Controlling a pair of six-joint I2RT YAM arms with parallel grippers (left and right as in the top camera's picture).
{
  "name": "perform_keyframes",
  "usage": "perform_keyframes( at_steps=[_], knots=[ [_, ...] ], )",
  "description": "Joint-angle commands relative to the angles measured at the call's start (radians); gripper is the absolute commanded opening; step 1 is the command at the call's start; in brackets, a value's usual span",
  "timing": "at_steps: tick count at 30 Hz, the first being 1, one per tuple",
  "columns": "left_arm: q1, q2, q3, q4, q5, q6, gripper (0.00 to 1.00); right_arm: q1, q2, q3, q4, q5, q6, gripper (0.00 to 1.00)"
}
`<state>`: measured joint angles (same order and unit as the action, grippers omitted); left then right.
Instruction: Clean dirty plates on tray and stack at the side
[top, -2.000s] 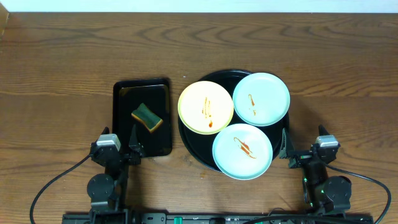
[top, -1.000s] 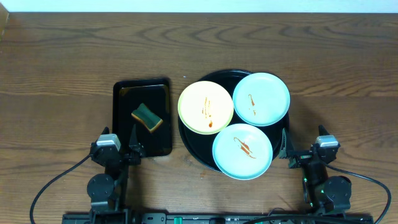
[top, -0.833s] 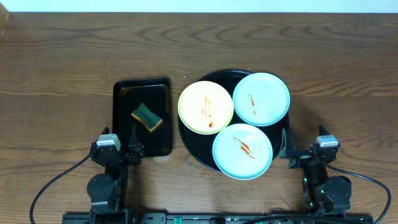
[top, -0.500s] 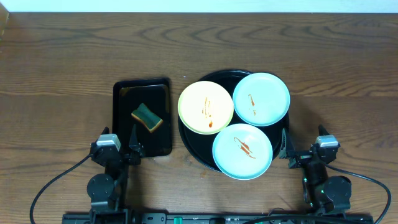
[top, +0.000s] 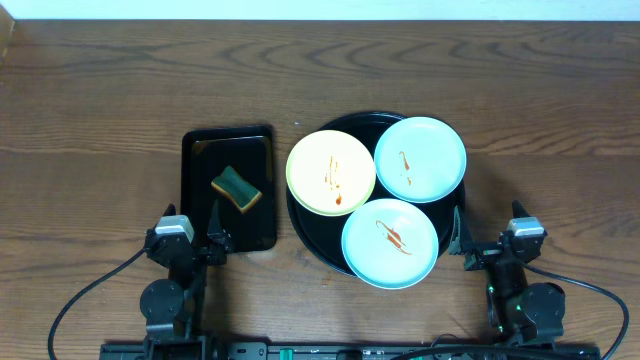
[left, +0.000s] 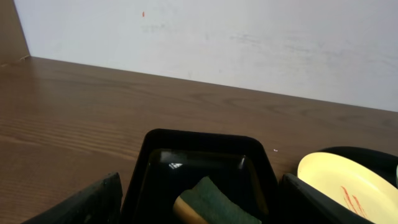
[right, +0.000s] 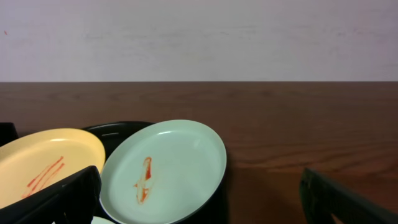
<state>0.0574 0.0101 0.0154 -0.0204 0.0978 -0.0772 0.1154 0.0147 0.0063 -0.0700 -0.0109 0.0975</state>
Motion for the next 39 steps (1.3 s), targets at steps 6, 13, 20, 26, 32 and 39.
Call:
perform_keyframes(
  at_steps=[6,13,20,26,32,39],
  knots=[
    [0.004,-0.006,-0.011,-0.039,0.015,0.013,0.81,-0.005,0.000,-0.001,-0.001,0.045,-0.002,0.99],
    [0.004,-0.006,-0.007,-0.048,0.014,-0.031,0.81,-0.005,0.000,-0.001,0.000,0.060,-0.001,0.99],
    [0.004,0.053,0.067,-0.132,0.014,-0.059,0.81,-0.005,0.002,0.020,-0.037,0.059,0.008,0.99],
    [0.004,0.243,0.227,-0.234,0.014,-0.075,0.80,-0.005,0.095,0.092,-0.101,0.055,0.091,0.99],
    [0.004,0.525,0.479,-0.392,0.023,-0.078,0.81,-0.005,0.340,0.275,-0.191,-0.005,0.093,0.99],
    [0.004,0.768,0.705,-0.593,0.023,-0.078,0.81,-0.005,0.663,0.543,-0.451,-0.098,0.095,0.99]
  ],
)
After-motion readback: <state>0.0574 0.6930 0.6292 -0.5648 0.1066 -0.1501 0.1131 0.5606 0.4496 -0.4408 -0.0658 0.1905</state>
